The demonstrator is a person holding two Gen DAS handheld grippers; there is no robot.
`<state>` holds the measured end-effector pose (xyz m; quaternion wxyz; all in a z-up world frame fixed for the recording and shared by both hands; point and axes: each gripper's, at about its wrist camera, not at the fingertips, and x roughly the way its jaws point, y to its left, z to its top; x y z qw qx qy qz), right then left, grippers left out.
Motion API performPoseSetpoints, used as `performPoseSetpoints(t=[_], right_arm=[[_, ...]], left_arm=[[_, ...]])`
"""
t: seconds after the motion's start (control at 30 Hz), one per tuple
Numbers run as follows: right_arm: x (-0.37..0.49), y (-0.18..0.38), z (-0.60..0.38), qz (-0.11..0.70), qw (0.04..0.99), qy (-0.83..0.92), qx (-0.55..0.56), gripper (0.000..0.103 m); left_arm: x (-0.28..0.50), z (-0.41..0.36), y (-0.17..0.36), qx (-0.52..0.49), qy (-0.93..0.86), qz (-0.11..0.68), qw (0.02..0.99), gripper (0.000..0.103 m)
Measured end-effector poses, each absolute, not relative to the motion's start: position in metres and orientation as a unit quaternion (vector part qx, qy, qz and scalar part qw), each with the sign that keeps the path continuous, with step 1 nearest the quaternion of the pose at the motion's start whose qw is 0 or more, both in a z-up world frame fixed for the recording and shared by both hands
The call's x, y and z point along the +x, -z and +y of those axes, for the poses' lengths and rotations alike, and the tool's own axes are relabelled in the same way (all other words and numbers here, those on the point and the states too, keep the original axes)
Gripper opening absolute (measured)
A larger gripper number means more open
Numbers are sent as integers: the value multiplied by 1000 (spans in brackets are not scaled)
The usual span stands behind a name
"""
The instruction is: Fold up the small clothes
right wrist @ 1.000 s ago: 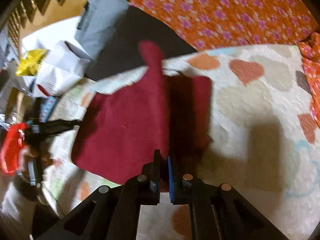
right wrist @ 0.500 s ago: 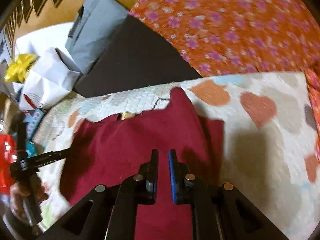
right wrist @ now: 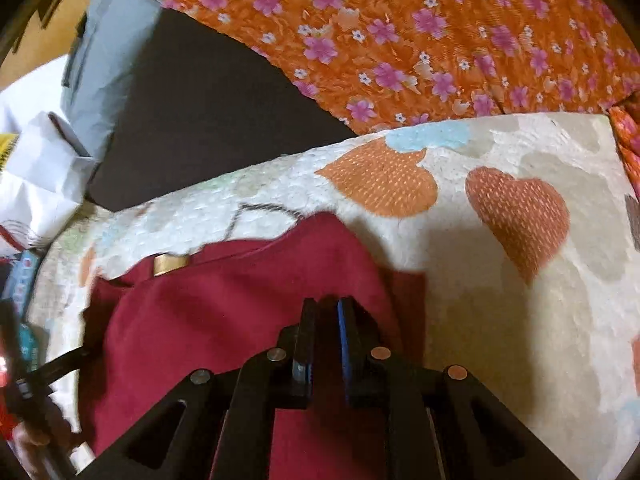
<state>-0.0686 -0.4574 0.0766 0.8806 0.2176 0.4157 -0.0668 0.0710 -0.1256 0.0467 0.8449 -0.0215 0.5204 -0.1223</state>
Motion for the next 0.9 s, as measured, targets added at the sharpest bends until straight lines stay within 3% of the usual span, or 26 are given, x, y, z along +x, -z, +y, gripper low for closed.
performPoseSetpoints(t=[0.17,0.33,0.43,0.9], right_arm=[[-109,-91,-421,414,891,25,182,12],[-124,-69,-403,429,886,32,172,20],[-120,-55,-405,432,881,53,183,20],[-113,-89,-398,416,890,63,177,20]], left_arm=[[57,-124,-55,-21,118,514,849,45],[41,-121,-64,-21,115,507,854,45],[32,-121,-70,-29,119,508,853,45],[5,-102,-78,-34,142,511,847,45]])
